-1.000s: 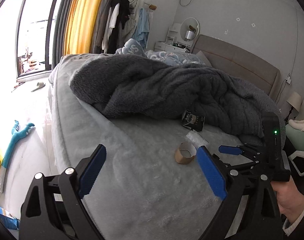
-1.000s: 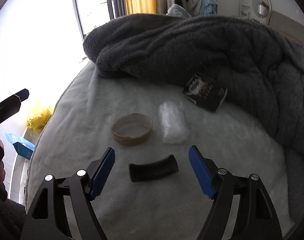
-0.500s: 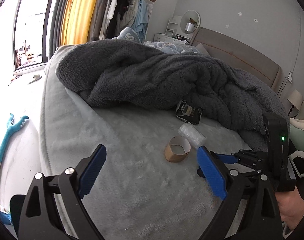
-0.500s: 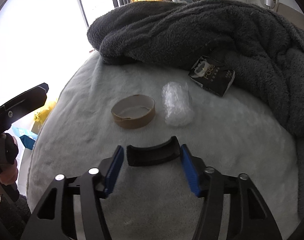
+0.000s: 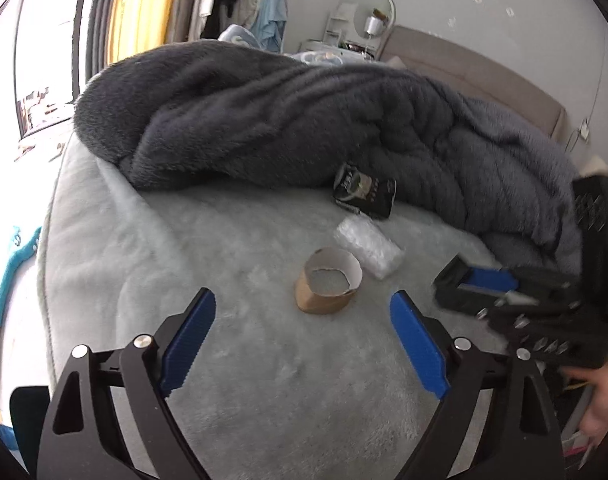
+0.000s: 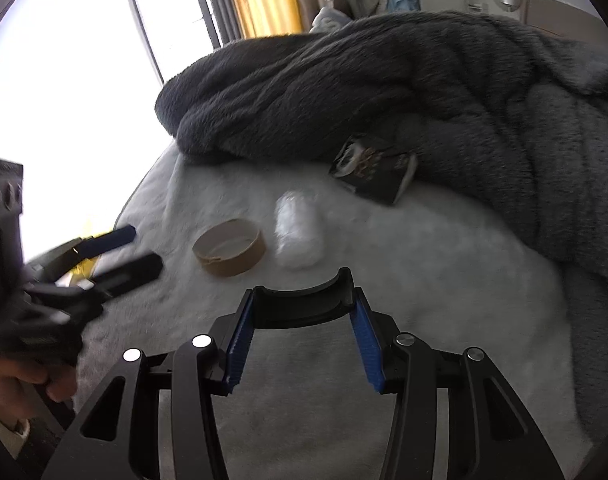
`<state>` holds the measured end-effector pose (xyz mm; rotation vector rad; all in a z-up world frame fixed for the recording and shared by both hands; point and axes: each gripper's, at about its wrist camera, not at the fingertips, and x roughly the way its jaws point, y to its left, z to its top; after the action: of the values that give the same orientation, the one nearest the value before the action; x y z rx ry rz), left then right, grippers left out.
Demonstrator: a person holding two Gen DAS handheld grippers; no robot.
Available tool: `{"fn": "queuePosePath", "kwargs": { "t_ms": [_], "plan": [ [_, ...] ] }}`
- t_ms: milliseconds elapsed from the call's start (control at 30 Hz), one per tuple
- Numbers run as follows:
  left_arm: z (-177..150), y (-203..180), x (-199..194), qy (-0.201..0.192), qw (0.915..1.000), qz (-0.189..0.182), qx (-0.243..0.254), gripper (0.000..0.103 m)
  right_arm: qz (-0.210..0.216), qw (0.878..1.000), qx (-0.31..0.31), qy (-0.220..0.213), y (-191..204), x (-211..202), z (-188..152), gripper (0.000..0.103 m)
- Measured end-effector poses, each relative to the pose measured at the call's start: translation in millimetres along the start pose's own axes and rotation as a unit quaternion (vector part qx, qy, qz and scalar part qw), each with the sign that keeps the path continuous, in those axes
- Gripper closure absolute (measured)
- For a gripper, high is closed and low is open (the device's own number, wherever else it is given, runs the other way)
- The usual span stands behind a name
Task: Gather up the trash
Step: 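Lower the left gripper onto the cardboard tape core and close it, then carry the cardboard core and black piece over the black bin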
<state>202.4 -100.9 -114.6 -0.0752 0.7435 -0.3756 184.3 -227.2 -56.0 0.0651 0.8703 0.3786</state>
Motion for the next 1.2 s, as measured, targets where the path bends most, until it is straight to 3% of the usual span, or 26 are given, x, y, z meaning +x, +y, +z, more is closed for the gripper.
{"fn": "queuePosePath", "kwargs": {
  "t_ms": [233, 767, 1200],
  "plan": [
    [1.8, -11.0, 22.4, 0.022, 0.9997, -0.009, 0.012, 0.021, 0.009, 0.999, 0.023, -0.026, -14.6, -15.6, 3.6, 0.055],
    [5.6, -16.7, 62.8, 0.063, 0.998, 0.001, 0.008, 0.052, 0.042, 0.997, 0.061, -0.037, -33.2, -27.7, -5.6, 0.055],
    [5.4, -3.9, 26.4, 0.021, 0.9996, -0.018, -0.003, 0.055, 0.054, 0.995, 0.066, -0.055, -11.6, -28.3, 9.3, 0.055]
  ]
}}
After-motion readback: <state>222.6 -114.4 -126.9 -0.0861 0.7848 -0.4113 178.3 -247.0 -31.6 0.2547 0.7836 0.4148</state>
